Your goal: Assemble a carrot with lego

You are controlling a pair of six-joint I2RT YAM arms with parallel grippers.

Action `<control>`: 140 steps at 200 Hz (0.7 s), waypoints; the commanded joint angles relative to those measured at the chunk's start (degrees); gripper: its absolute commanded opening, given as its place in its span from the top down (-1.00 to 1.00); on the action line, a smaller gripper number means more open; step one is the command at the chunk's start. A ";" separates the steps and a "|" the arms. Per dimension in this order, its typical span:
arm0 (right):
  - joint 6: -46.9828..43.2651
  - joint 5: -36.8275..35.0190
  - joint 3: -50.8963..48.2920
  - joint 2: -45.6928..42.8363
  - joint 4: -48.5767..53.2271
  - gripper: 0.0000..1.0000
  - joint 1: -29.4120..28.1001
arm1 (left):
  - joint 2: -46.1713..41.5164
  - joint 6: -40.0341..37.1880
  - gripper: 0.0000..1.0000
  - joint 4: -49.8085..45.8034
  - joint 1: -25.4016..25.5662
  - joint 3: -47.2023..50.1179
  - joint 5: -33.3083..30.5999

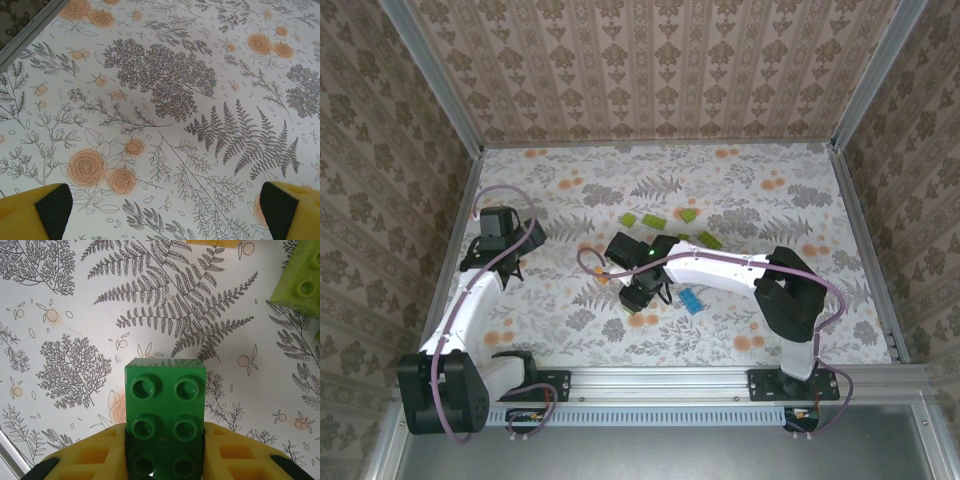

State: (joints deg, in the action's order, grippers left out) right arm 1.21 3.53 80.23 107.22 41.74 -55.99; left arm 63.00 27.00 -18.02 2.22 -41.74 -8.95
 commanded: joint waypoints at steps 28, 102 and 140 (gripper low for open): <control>-1.30 1.67 -1.21 1.08 -1.01 0.44 0.66 | 0.37 -0.75 -0.99 -1.06 0.19 -2.02 0.15; -0.91 2.78 -2.93 1.89 -2.26 0.44 1.23 | 0.63 -0.74 -0.98 -0.54 0.31 -1.86 0.24; -0.60 3.03 -3.58 2.04 -2.05 0.44 1.32 | 0.81 -0.75 -0.99 -0.43 0.32 -1.77 0.34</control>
State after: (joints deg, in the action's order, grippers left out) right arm 1.23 6.09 78.56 107.85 38.65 -54.94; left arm 63.07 27.00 -18.00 2.22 -41.74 -8.93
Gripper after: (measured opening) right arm 0.322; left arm 0.993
